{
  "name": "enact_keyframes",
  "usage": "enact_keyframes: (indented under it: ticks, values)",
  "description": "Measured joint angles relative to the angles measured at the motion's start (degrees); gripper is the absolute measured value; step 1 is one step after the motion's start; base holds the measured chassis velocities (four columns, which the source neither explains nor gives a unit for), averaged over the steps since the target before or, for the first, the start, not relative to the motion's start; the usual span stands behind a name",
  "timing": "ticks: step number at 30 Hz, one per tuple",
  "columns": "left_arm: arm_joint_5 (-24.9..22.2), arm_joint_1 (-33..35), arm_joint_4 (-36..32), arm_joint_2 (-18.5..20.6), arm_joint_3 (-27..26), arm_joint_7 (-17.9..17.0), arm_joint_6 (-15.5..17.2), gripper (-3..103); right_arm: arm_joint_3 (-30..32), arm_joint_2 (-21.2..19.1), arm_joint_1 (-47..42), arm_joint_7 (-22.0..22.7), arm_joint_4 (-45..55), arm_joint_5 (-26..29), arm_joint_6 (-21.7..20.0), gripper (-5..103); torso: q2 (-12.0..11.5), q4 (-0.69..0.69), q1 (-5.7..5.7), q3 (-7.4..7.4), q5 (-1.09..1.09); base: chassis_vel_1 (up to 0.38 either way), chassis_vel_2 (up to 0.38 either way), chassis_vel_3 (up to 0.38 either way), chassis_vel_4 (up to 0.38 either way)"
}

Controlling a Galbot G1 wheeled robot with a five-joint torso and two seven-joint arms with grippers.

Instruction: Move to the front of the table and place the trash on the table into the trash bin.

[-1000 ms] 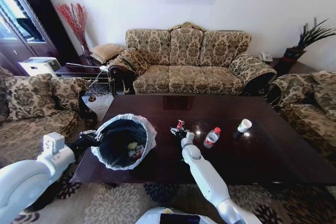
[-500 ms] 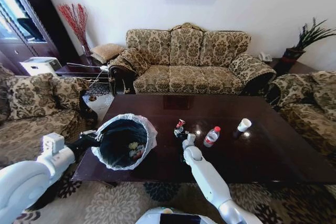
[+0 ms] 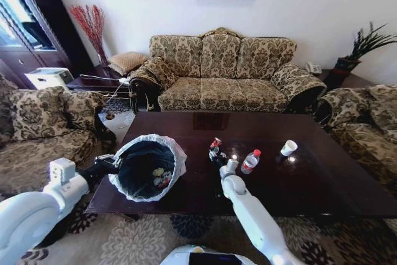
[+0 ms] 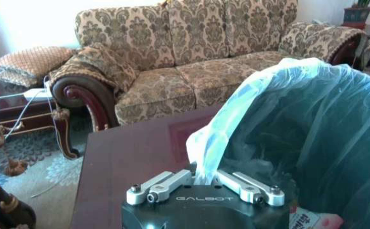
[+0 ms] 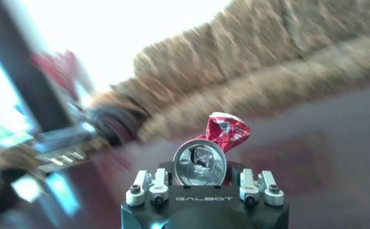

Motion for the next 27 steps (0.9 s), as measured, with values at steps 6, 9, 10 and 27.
enact_keyframes:
  ticks: [6, 9, 10, 27]
  values:
    - [0.2, 0.1, 0.5, 0.1, 0.3, 0.0, -0.2, 0, -0.2, -5.9, -2.5, -6.2, 13.5, 3.8, -1.2, 48, 0.0, 0.0, 0.0, 0.0, -0.01, 0.0, 0.0, 0.0, 0.0]
    - [0.2, 0.7, 0.6, 0.0, -0.2, 0.0, -0.3, 0, -0.9, -9.2, -2.6, -8.0, 20.3, 4.9, -1.2, 48, 0.0, 0.02, 0.0, 0.0, 0.0, 0.0, 0.0, 0.0, 0.0]
    - [0.2, 0.7, 0.6, 0.0, -0.2, 0.0, -0.3, 0, -0.9, -9.2, -2.6, -8.0, 20.3, 4.9, -1.2, 48, 0.0, 0.02, 0.0, 0.0, 0.0, 0.0, 0.0, 0.0, 0.0]
    - [1.1, -0.5, 3.1, 0.4, 1.8, 0.1, -0.5, 0, -3.1, -15.9, 0.8, 3.5, 52.3, 44.6, -19.6, 48, 0.0, 0.01, 0.0, 0.0, -0.01, 0.0, 0.0, 0.0, 0.0]
